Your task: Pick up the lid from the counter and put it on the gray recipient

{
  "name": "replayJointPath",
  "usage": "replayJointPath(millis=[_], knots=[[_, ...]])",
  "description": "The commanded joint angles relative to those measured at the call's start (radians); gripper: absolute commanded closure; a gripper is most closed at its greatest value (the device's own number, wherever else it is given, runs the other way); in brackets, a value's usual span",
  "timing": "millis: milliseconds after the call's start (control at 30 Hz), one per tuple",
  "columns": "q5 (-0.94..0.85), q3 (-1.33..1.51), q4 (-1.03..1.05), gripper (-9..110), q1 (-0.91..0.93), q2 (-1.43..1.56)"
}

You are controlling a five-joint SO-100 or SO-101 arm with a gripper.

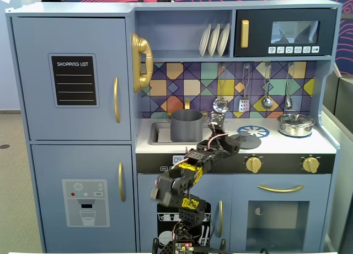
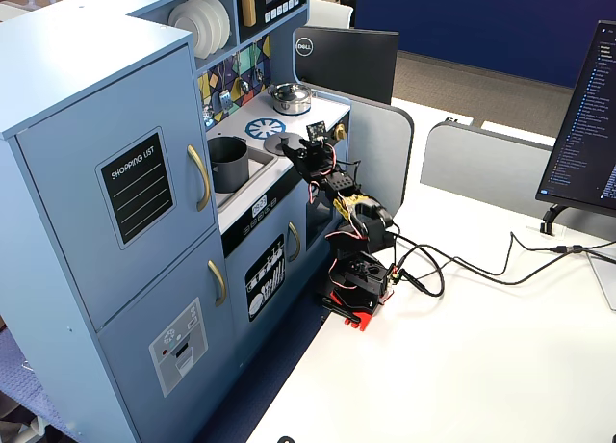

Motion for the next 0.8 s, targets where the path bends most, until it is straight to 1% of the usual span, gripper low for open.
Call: replayJointPath(millis=[0, 400, 767], knots=[[0.034, -0.114, -0.109, 82, 0.017, -0.121], [0.04, -0.265, -0.218, 83, 0.028, -0.383], [0.049, -0.407, -0.227, 85, 0.015, -0.558]])
